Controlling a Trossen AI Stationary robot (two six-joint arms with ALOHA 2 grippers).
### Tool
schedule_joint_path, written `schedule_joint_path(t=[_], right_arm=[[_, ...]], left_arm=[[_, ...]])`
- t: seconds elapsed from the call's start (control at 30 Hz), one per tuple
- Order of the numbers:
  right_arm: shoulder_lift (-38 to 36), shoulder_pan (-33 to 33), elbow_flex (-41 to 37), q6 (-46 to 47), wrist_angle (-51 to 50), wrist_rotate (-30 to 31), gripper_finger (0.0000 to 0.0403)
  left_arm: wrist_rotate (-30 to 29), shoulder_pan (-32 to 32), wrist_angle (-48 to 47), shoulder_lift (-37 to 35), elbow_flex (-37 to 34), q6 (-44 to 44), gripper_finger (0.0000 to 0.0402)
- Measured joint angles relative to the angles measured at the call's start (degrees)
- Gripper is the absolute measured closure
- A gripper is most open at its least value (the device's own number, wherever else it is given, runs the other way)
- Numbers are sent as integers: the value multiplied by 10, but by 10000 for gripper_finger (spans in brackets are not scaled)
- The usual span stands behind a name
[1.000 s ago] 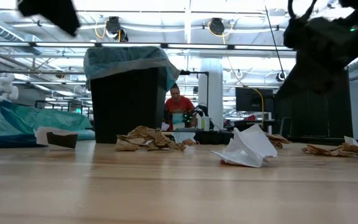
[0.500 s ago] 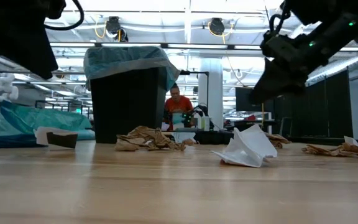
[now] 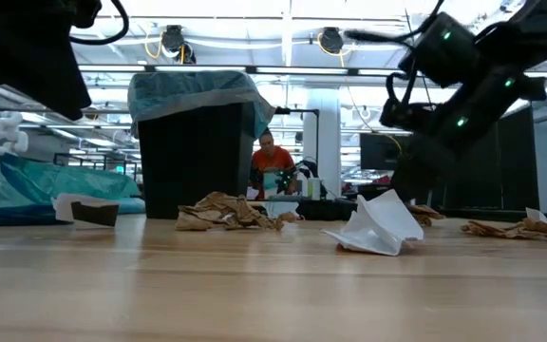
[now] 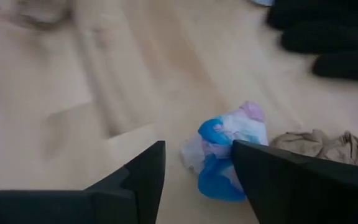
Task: Place trash/remove bag and relplace
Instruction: Put the pink plastic into the trash bin
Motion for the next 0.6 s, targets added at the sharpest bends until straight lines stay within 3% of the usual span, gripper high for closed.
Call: schedule_joint_path(t=[0.2, 0.4, 0.6], right_arm=[[43, -38, 3, -7, 12, -1, 257], [64, -46, 3, 13, 16, -18, 380], [49, -18, 7, 37, 44, -70, 398]], left_arm=[[-4, 0, 0, 0, 0, 0, 272], [-6, 0, 0, 0, 0, 0, 272], [-8, 0, 0, 0, 0, 1, 272]])
